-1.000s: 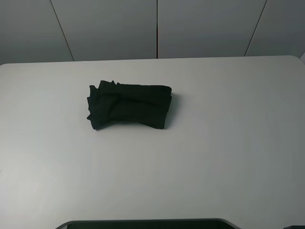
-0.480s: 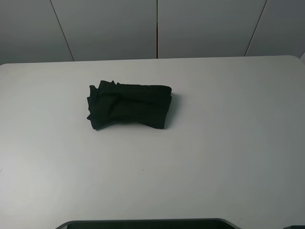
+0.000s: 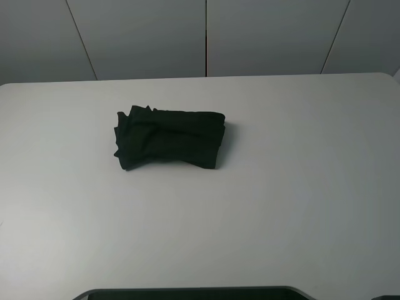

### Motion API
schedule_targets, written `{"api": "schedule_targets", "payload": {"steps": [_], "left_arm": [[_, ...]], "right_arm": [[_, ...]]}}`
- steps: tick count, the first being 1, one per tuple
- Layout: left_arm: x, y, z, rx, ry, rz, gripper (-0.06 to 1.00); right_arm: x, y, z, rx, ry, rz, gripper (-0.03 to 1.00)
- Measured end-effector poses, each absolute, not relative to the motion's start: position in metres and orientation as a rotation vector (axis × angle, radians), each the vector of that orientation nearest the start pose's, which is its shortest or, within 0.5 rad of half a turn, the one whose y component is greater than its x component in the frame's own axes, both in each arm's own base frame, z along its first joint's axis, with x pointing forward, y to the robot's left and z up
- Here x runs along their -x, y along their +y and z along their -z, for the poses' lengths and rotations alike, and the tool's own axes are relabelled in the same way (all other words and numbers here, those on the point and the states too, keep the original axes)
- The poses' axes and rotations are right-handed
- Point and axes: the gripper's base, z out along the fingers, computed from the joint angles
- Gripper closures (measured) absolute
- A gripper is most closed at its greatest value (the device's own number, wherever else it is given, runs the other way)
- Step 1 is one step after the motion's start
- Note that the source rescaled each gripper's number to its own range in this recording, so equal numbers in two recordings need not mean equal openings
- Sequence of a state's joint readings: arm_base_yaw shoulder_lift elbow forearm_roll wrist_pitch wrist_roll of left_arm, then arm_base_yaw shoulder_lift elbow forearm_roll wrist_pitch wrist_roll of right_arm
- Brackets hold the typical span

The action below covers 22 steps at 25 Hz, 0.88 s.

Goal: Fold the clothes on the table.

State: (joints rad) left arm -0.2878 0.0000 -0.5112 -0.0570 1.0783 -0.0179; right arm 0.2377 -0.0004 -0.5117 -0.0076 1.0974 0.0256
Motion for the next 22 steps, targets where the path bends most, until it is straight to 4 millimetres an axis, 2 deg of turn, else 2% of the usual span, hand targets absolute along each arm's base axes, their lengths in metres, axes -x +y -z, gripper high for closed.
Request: {"api": "schedule_targets", "payload": {"steps": [7, 22], "left_arm": [[0.0076, -0.0035, -0.2791, -0.141, 2.049, 0.174, -0.06], [0.0077, -0.0035, -0.2789, -0.136, 2.052, 0.173, -0.06]], "right_arm": [[0.0077, -0.0015, -0.2775, 0.094, 2.068, -0.075, -0.03], [0.0078, -0.0012, -0.2775, 0.063, 2.068, -0.052, -0.03]]}}
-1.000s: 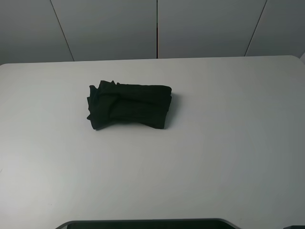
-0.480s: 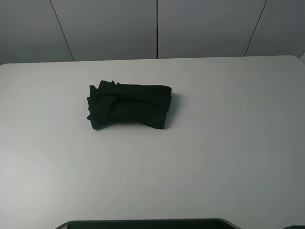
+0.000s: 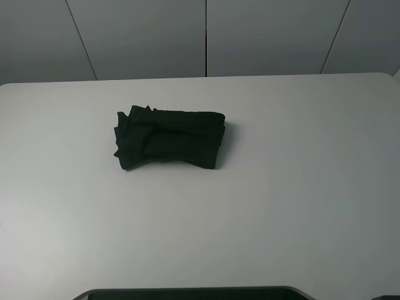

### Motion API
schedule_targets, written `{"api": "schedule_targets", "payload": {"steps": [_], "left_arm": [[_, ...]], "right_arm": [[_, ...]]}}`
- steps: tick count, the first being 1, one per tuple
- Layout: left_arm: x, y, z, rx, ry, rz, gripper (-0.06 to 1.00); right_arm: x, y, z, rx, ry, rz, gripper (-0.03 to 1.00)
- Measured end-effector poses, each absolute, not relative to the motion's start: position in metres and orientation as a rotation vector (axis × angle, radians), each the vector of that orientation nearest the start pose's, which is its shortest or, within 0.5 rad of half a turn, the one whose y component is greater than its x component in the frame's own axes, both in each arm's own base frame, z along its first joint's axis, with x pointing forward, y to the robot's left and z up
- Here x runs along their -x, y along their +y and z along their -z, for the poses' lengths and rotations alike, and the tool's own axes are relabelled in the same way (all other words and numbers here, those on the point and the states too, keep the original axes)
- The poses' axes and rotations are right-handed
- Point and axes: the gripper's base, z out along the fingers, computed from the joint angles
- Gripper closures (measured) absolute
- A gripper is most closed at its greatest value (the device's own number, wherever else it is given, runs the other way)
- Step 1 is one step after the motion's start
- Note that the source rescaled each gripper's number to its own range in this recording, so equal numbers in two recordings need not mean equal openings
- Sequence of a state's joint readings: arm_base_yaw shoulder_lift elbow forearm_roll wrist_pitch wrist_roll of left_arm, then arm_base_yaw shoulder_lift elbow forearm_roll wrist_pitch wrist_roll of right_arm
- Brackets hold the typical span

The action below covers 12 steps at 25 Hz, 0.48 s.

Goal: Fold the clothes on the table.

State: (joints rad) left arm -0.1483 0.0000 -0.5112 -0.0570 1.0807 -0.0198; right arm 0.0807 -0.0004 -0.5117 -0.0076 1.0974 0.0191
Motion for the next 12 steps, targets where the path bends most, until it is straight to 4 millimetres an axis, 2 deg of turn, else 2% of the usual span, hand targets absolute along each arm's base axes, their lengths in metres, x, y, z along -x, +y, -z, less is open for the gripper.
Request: {"api": "schedule_targets", "payload": {"steps": [12], "left_arm": [[0.0077, -0.0035, -0.2789, -0.136, 2.052, 0.173, -0.06]], "right_arm": [[0.0078, -0.0012, -0.2775, 0.064, 2.068, -0.052, -0.03]]}}
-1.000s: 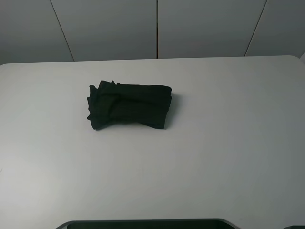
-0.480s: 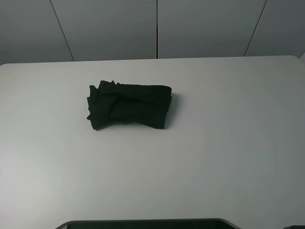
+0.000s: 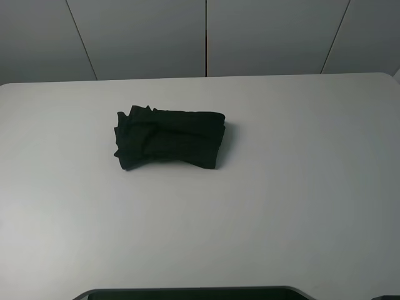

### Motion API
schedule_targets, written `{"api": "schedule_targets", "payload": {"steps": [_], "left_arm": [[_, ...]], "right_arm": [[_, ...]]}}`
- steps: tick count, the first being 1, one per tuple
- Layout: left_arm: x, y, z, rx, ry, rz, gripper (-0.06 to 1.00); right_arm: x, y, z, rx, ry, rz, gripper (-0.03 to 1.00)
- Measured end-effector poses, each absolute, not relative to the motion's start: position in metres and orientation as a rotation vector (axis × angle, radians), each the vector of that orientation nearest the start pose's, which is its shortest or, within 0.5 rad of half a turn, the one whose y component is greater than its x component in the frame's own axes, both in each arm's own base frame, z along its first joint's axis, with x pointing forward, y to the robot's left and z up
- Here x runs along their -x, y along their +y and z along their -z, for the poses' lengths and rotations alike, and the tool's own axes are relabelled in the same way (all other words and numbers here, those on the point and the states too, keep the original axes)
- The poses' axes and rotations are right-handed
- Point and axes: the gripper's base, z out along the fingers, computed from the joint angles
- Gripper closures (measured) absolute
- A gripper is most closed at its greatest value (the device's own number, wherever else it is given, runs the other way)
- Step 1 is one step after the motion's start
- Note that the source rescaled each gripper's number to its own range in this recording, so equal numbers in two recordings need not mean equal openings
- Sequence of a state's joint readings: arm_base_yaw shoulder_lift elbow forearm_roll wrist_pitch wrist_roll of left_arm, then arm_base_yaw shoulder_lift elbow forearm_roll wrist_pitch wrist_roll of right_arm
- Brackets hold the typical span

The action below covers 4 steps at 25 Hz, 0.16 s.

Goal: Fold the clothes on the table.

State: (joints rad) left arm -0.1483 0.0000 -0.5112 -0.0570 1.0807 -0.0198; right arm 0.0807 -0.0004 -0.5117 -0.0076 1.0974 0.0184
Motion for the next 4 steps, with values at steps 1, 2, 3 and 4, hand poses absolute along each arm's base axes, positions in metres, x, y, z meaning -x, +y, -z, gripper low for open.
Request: {"api": "schedule_targets", "payload": {"steps": [1, 2, 3, 4], "left_arm": [[0.0077, -0.0036, -0.2789, -0.136, 2.052, 0.175, -0.06], [0.0077, -0.0036, -0.2789, -0.136, 2.052, 0.175, -0.06], [0.0077, -0.0036, -0.2789, -0.136, 2.052, 0.175, -0.06], [0.0077, -0.0036, -0.2789, -0.136, 2.052, 0.175, -0.06]], "right_arm": [[0.0078, -0.0012, -0.2775, 0.064, 2.068, -0.052, -0.03], [0.0078, -0.0012, -0.2775, 0.064, 2.068, -0.052, -0.03], [0.0078, -0.0012, -0.2775, 0.064, 2.068, -0.052, -0.03], [0.0078, -0.0012, -0.2775, 0.064, 2.068, -0.052, -0.03]]}}
